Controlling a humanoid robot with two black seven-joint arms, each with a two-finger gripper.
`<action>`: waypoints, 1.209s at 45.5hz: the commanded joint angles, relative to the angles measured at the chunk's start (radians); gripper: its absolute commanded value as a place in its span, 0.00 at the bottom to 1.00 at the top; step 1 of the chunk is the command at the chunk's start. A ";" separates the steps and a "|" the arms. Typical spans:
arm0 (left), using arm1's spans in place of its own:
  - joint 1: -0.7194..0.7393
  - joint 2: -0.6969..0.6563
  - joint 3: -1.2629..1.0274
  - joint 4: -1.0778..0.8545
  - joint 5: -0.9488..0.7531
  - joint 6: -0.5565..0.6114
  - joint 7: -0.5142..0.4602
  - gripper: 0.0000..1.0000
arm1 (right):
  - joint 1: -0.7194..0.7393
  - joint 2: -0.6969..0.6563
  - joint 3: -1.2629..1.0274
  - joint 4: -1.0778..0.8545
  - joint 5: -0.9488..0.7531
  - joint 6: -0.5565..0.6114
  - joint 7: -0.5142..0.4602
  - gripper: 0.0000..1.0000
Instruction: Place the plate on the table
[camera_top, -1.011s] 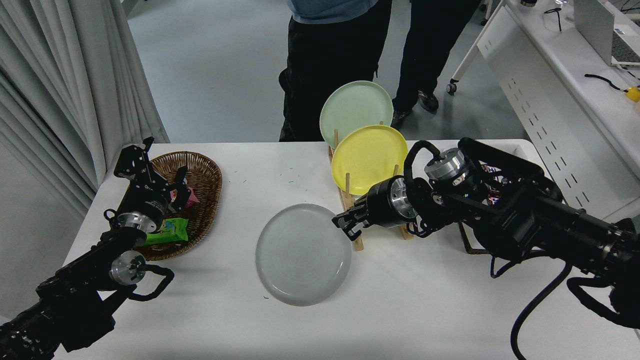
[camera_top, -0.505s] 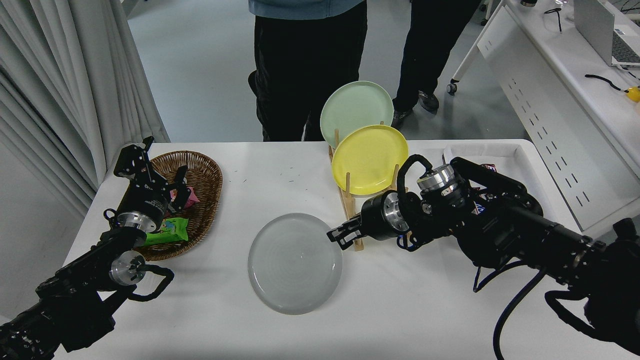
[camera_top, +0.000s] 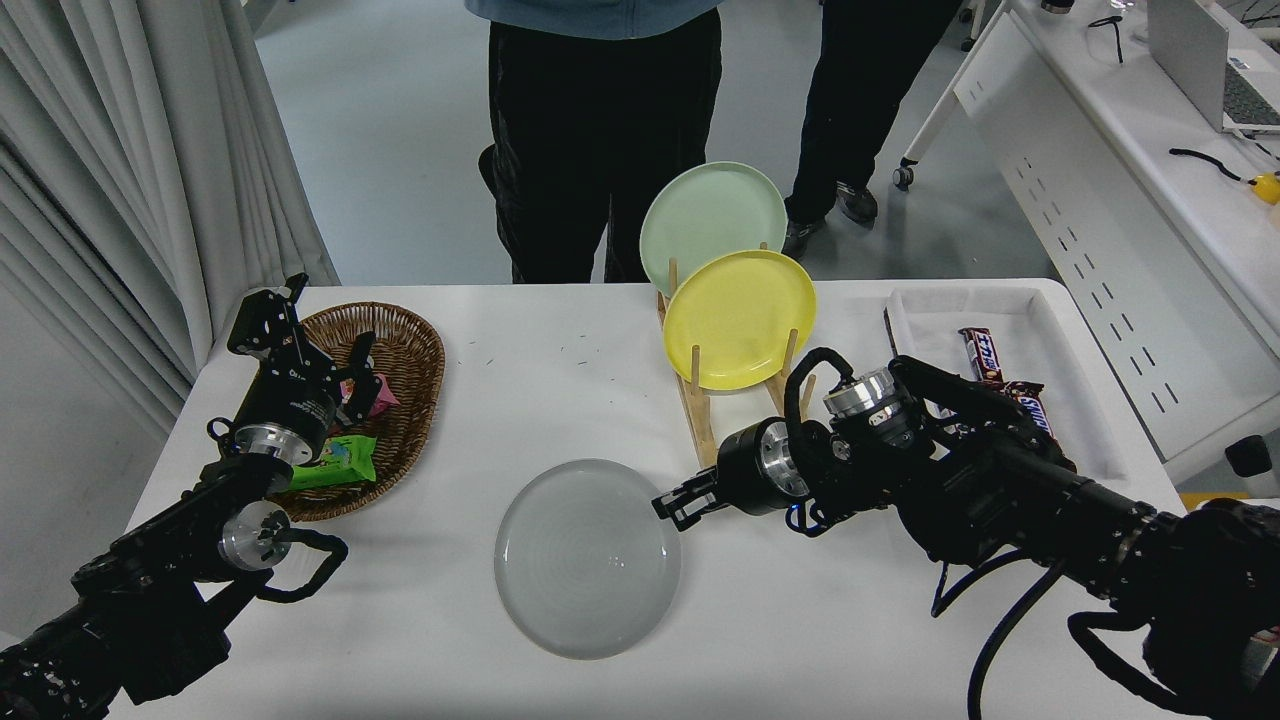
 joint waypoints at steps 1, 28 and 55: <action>0.000 0.000 0.000 0.000 0.000 0.000 0.000 1.00 | -0.019 0.013 0.004 -0.044 0.001 0.000 0.003 0.00; 0.000 0.000 0.000 0.000 0.000 0.000 0.000 1.00 | -0.027 0.028 0.012 -0.042 0.002 0.000 0.001 0.00; 0.000 0.000 0.000 0.000 0.000 0.000 0.000 1.00 | -0.062 0.026 -0.007 -0.036 -0.009 0.000 0.001 0.00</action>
